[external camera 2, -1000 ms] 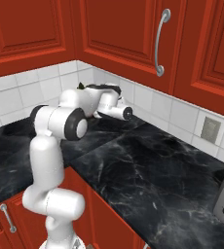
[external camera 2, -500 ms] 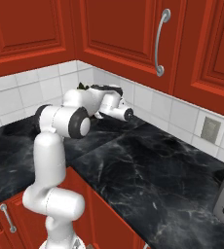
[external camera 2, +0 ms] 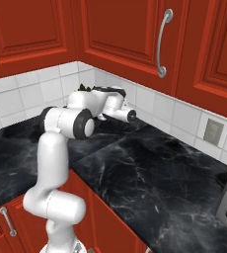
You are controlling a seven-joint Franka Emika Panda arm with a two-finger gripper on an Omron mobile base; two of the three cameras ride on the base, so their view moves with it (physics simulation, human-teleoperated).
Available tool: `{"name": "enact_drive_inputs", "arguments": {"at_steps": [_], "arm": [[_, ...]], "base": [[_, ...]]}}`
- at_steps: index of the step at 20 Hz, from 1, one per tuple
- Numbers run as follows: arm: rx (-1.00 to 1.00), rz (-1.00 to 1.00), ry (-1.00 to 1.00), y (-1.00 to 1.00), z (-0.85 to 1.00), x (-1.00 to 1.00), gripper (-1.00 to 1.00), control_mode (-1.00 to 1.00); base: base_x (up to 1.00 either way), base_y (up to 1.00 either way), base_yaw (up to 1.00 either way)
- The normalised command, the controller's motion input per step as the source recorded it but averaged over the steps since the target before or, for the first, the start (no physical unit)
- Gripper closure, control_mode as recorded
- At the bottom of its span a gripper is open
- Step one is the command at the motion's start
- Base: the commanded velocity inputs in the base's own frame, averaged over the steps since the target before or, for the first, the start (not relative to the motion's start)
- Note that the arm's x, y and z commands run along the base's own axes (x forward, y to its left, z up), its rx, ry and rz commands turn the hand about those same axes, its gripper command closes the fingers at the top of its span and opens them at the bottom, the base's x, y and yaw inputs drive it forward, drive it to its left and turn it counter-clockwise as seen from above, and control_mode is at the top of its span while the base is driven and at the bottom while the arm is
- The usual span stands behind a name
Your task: Place the drinks on the dining counter in a tight cluster.
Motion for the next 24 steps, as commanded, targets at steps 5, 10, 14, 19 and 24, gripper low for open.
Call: {"name": "enact_drive_inputs", "arguments": {"at_steps": [5, 10, 14, 19, 24], "arm": [[0.00, 0.02, 0.00, 0.00, -0.05, 0.17, -1.00, -1.00], [0.00, 0.01, 0.00, 0.00, -0.07, 0.18, -1.00, -1.00], [0.00, 0.02, 0.00, -0.01, -0.06, 0.18, -1.00, -1.00], [0.00, 0.02, 0.00, 0.00, -0.03, 0.17, -1.00, -1.00], [0.00, 0.03, 0.00, 0.00, -0.05, 0.12, -1.00, -1.00]], "base": [[0.00, 0.00, 0.00], [0.00, 0.00, 0.00], [0.00, 0.00, 0.00], [0.00, 0.00, 0.00], [0.00, 0.00, 0.00]]}}
